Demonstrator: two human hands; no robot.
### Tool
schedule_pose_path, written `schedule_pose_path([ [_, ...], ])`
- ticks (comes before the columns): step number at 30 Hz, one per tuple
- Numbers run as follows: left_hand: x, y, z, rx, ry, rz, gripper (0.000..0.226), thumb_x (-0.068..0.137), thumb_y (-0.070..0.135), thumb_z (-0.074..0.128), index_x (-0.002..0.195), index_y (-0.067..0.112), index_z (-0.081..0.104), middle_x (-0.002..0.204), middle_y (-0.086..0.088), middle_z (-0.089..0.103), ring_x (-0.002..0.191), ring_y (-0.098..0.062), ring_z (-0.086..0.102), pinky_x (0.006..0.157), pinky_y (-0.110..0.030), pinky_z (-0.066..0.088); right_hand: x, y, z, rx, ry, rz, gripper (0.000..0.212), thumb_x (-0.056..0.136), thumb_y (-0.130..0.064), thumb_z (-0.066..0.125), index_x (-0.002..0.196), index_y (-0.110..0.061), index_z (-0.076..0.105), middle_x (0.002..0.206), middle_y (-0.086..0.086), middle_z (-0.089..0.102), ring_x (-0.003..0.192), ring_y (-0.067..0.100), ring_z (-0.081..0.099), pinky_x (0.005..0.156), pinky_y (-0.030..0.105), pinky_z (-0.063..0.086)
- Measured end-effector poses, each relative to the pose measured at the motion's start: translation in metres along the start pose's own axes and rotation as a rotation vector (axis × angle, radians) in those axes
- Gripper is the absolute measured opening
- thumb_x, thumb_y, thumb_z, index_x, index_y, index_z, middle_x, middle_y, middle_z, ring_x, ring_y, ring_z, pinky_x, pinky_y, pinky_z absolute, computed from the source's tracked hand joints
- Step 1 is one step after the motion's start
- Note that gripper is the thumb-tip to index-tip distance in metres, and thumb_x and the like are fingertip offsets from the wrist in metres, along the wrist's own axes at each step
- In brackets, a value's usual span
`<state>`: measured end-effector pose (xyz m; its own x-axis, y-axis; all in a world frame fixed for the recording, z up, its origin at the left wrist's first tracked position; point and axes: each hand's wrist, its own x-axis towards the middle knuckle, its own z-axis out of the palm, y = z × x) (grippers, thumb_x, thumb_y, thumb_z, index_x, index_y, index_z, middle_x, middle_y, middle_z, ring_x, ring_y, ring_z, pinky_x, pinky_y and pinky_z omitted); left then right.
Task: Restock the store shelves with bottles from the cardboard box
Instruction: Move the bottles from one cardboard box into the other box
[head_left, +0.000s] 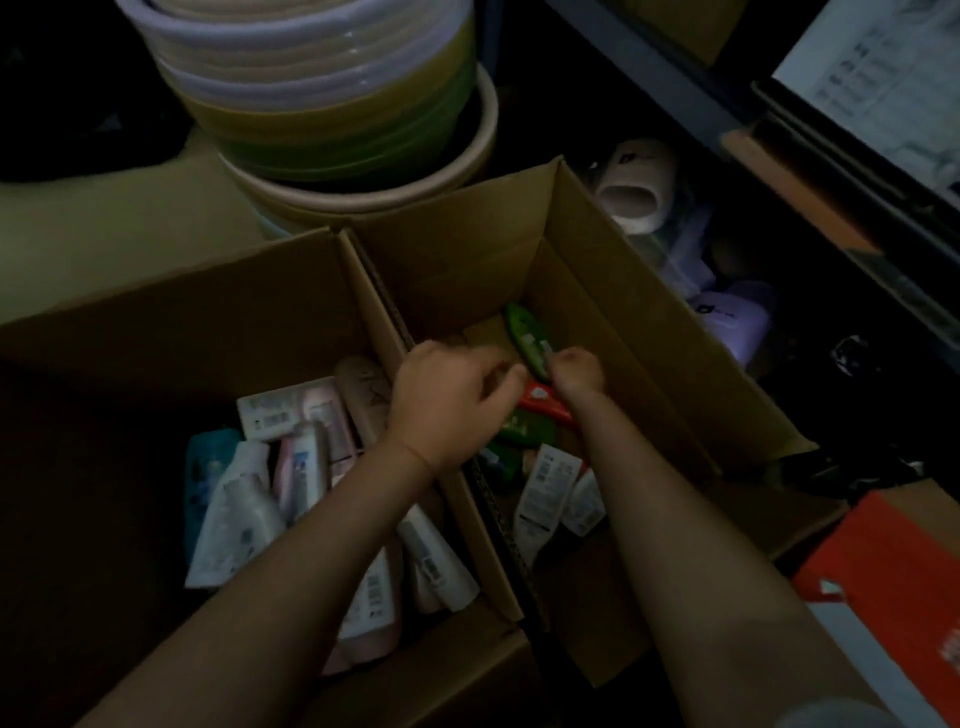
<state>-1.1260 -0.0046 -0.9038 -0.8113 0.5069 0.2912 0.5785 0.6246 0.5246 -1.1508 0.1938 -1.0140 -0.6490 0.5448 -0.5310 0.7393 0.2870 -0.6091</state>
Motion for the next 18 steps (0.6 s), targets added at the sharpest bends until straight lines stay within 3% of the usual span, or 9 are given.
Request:
schedule_pose_path([
  [3, 0.003, -0.003, 0.011, 0.063, -0.013, -0.050, 0.043, 0.096, 0.044, 0.046, 0.063, 0.020, 0.060, 0.050, 0.006, 0.048, 0.048, -0.018, 0.051, 0.051, -0.025, 0.016, 0.026, 0.046, -0.003, -0.178, 0.017, -0.039, 0.048, 0.092, -0.034, 0.062, 0.130, -0.005, 0.055, 0.132, 0.021, 0.056, 0.122, 0.037, 0.053, 0.099, 0.038, 0.043],
  [8, 0.008, 0.006, 0.011, 0.109, -0.043, -0.088, 0.050, 0.091, 0.052, 0.042, 0.056, 0.018, 0.054, 0.046, 0.008, 0.036, 0.043, -0.020, 0.047, 0.052, -0.017, 0.014, 0.055, 0.080, 0.019, -0.474, -0.103, -0.099, 0.093, 0.079, -0.057, 0.070, 0.152, -0.027, 0.021, 0.144, 0.019, 0.036, 0.134, 0.039, 0.037, 0.111, 0.048, 0.032],
  [12, 0.008, 0.008, 0.011, 0.093, -0.074, -0.103, 0.046, 0.091, 0.057, 0.043, 0.056, 0.027, 0.046, 0.044, 0.008, 0.035, 0.042, -0.012, 0.041, 0.052, -0.019, 0.015, 0.081, 0.088, 0.033, -0.471, -0.219, -0.035, 0.120, 0.051, -0.051, 0.091, 0.148, -0.014, 0.031, 0.148, 0.015, 0.042, 0.134, 0.033, 0.044, 0.111, 0.047, 0.036],
  [15, 0.009, 0.007, 0.015, 0.084, -0.073, -0.113, 0.053, 0.092, 0.060, 0.042, 0.055, 0.023, 0.050, 0.044, 0.008, 0.036, 0.042, -0.010, 0.040, 0.053, -0.022, 0.016, 0.081, 0.093, 0.032, -0.571, -0.214, -0.119, 0.126, 0.051, -0.056, 0.090, 0.152, -0.017, 0.024, 0.153, 0.012, 0.032, 0.139, 0.033, 0.035, 0.114, 0.048, 0.030],
  [18, 0.010, 0.008, 0.017, 0.094, -0.083, -0.115, 0.057, 0.092, 0.061, 0.040, 0.056, 0.019, 0.052, 0.045, 0.006, 0.040, 0.045, -0.014, 0.045, 0.053, -0.023, 0.019, 0.071, 0.090, 0.031, -0.502, -0.355, -0.101, 0.118, 0.043, -0.071, 0.085, 0.142, -0.022, 0.043, 0.143, 0.010, 0.048, 0.125, 0.029, 0.050, 0.103, 0.037, 0.040],
])
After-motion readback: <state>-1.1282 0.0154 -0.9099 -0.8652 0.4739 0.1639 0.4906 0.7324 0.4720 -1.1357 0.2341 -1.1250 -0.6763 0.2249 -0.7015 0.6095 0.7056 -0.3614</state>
